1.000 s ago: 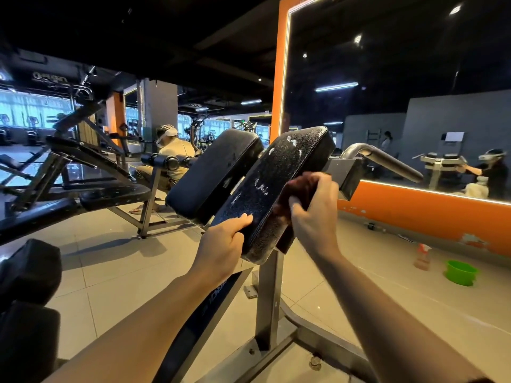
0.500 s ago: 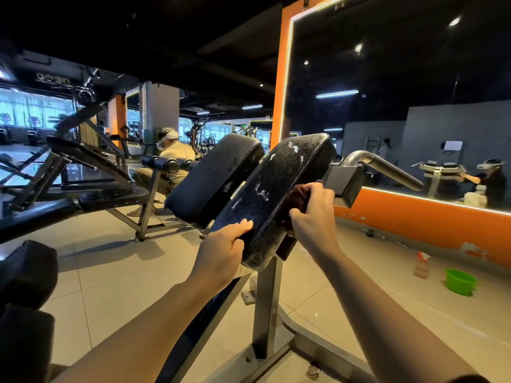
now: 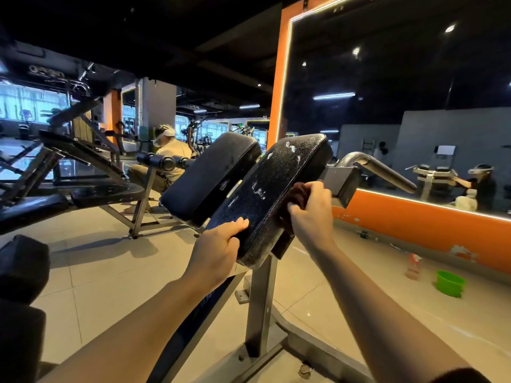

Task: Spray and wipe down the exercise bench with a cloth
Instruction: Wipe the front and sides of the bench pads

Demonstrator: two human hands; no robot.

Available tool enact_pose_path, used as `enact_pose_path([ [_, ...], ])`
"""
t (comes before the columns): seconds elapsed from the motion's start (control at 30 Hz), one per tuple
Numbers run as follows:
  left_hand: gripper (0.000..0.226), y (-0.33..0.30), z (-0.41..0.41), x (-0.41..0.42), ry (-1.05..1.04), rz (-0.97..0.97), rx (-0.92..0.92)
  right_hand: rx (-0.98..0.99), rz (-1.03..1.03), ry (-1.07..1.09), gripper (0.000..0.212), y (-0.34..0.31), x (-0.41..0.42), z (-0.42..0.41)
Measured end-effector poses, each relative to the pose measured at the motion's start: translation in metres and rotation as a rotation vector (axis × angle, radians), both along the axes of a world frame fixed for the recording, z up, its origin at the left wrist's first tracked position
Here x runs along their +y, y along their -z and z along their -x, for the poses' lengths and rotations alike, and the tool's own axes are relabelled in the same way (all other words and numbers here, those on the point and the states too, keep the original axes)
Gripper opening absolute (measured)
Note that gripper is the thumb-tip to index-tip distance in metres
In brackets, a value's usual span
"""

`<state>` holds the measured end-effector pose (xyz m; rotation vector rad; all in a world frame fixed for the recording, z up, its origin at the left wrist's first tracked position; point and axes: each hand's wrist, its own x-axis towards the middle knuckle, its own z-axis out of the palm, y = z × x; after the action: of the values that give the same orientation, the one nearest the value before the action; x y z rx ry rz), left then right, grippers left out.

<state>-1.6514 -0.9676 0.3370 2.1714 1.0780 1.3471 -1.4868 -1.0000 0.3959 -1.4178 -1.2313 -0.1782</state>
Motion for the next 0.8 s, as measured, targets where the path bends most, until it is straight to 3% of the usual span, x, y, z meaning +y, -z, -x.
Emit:
enact_pose_path([
  [0.07,0.041,0.001,0.0,0.001,-0.012,-0.013,0.002,-0.161,0.08,0.015,0.033,0.019,0.002,0.016],
  [0.13,0.041,0.002,0.0,0.002,-0.025,-0.032,0.011,-0.24,0.149,-0.102,0.035,0.05,-0.012,0.031],
  [0.27,0.043,0.001,0.002,0.002,-0.019,-0.04,0.035,-0.126,0.431,-0.398,0.025,0.068,-0.046,0.029],
  [0.47,0.042,0.0,0.001,0.0,-0.03,-0.021,0.022,0.254,-0.131,-0.062,0.027,0.007,-0.021,-0.013],
  [0.63,0.041,0.001,0.002,0.002,-0.026,-0.039,0.039,0.324,0.097,-0.494,0.044,0.006,-0.012,-0.016],
  [0.8,0.041,0.002,0.003,0.004,-0.015,-0.05,0.045,0.102,-0.055,-0.173,0.032,0.013,-0.003,-0.02],
])
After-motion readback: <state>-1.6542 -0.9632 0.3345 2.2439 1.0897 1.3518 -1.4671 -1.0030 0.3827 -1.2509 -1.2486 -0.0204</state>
